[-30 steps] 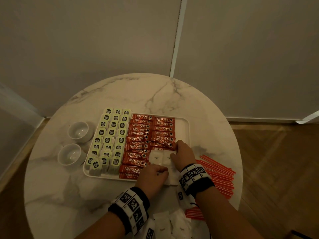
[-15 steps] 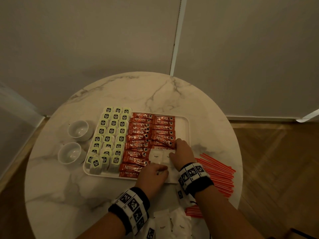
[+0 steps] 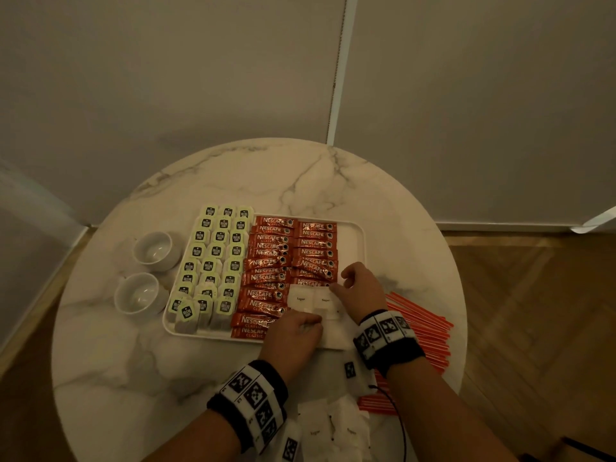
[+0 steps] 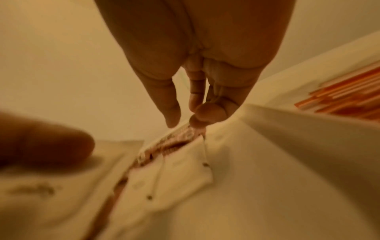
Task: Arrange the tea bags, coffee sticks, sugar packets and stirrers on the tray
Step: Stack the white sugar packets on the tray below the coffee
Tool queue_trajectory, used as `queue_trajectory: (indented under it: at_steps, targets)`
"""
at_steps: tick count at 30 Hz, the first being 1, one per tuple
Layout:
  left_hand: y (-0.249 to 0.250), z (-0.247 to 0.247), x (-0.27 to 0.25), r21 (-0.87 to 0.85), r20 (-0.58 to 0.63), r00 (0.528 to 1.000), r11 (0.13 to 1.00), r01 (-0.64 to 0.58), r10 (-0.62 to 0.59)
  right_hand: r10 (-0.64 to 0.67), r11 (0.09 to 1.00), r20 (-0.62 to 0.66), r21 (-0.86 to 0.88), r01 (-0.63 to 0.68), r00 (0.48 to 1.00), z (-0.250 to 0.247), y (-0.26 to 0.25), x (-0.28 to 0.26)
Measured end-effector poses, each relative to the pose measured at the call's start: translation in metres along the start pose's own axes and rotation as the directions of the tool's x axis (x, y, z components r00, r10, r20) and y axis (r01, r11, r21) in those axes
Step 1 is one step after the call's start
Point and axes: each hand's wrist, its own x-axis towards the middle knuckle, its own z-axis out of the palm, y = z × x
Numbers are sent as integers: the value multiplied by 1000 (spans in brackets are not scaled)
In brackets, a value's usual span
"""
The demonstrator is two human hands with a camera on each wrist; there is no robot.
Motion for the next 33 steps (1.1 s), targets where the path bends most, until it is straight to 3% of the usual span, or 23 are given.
queue_trajectory:
  at_steps: [2, 5, 7, 9, 12, 15, 20, 24, 28, 33]
  targets:
    - [-1, -4, -3, -65, -26, 1000, 998, -16, 15, 14, 984, 14, 176, -16, 1000, -7, 0, -9]
    - [-3, -10, -5, -203, -39, 999, 979, 6, -15, -10, 906, 223, 414, -85, 975, -14, -5, -33]
    - [-5, -13, -4, -291, -51, 997, 956, 40, -57, -46, 906, 346, 409, -107, 937, -9, -5, -46]
    - [-7, -16, -2, -359, -58, 994, 931, 65, -92, -60, 909, 380, 403, -107, 923, -2, -3, -55]
    - [-11, -20, 1, -452, -43, 991, 887, 92, -124, -33, 861, 335, 487, -143, 942, 3, -1, -60]
    - [-13, -22, 2, -431, -44, 992, 898, 87, -117, -20, 823, 296, 548, -152, 955, 3, -2, -59]
    - [-15, -26, 2, -407, -109, 988, 912, 54, -107, -102, 885, 291, 463, -47, 951, 4, -7, -62]
    - [-15, -29, -1, -304, -172, 985, 951, -50, -3, -120, 943, 228, 331, 39, 966, 9, -8, -64]
    - [-18, -36, -1, -105, -22, 996, 990, -92, 90, -250, 968, 322, 93, 233, 913, 13, -12, -68]
    - [-20, -40, 0, -157, 101, 994, 986, 63, -48, -187, 912, 157, 395, 112, 970, 18, -6, -70]
